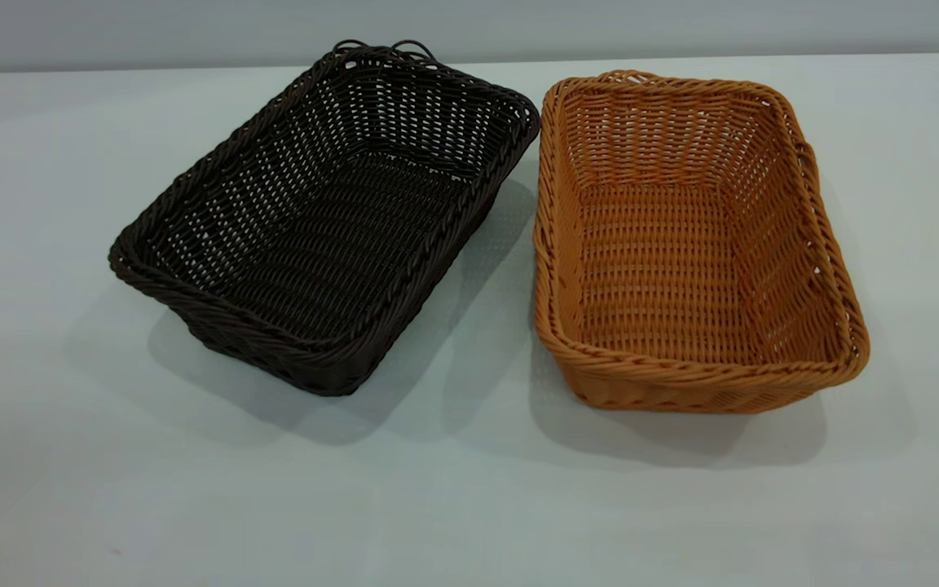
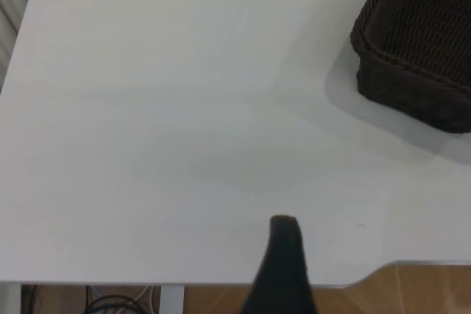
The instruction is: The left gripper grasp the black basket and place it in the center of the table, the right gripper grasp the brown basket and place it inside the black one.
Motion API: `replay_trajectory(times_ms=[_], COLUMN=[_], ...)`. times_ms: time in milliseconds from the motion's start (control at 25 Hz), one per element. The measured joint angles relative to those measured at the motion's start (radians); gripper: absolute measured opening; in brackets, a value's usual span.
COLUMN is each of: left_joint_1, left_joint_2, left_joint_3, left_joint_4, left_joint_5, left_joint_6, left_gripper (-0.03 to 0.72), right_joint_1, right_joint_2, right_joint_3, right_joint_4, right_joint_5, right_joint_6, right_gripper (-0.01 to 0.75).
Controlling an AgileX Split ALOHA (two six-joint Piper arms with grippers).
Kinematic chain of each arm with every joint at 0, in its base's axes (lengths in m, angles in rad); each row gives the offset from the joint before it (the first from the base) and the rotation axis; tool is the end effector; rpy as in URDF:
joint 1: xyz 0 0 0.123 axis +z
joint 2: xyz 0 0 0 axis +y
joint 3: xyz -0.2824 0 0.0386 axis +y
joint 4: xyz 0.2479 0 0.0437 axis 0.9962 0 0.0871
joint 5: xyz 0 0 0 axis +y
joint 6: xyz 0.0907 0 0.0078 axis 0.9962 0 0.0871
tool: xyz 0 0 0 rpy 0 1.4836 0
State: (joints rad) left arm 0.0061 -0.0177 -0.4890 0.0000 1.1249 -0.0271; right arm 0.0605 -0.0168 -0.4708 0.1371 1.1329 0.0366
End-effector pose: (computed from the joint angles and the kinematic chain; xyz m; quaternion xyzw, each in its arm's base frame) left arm -0.0091 -0.0001 0.2689 -0.0144 0.8678 -0.0052 0.4968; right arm -0.0084 0.0108 0.2639 -0.0151 0.8724 0.0917 0.4800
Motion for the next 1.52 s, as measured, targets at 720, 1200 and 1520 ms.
replay_trajectory(times_ms=[720,1200,1520], left_joint_1=[0.000,-0.019,-0.143], left_joint_2=[0.845,1.636,2.019], left_joint_3=[-0.149,-0.529,-0.817], left_joint_4=[0.000,0.000,0.000], left_joint_5=[-0.613,-0.837,-0.826], left_joint_6=[0.008,0.078,0.199], left_gripper=[0.573,0.573,0.573], right_joint_1=[0.000,0.000,0.000], right_joint_2=[0.491,0.792,0.985], right_joint_3=[-0.119,-0.119,-0.119], right_joint_4=[0.034,0.097,0.254], right_joint_5=[-0.211,-0.300,-0.299], right_joint_6=[0.011,0.009,-0.002], right_gripper=[0.552,0.552,0.544])
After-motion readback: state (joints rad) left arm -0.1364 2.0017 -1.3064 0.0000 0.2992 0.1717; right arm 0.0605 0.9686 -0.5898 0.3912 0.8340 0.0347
